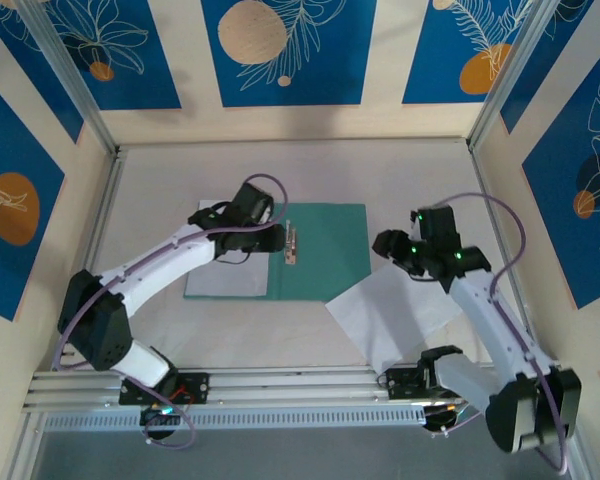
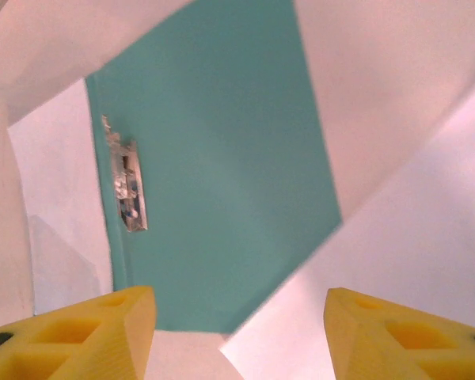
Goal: Put the files into the folder
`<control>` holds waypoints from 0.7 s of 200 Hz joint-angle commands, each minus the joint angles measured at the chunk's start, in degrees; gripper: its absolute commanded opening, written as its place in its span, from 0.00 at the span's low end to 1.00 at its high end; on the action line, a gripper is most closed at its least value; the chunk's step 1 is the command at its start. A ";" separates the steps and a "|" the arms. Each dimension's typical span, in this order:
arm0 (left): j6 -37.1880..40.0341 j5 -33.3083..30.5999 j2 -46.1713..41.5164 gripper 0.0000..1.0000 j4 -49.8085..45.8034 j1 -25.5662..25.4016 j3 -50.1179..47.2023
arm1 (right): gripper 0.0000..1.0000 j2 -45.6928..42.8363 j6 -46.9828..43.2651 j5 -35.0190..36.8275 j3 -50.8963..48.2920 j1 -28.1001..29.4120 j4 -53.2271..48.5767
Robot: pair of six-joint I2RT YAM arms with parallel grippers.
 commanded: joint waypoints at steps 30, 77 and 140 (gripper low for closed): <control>2.78 5.67 13.42 0.46 1.33 -8.07 11.06 | 0.61 -12.31 7.47 -5.43 -14.24 -6.89 -2.77; 3.21 8.00 25.37 0.48 -2.87 -11.31 19.32 | 0.60 -11.87 7.67 -5.46 -20.51 -8.08 1.82; 1.22 8.01 30.26 0.50 -3.37 -11.39 19.64 | 0.59 -4.18 6.40 -5.42 -22.01 -7.57 9.34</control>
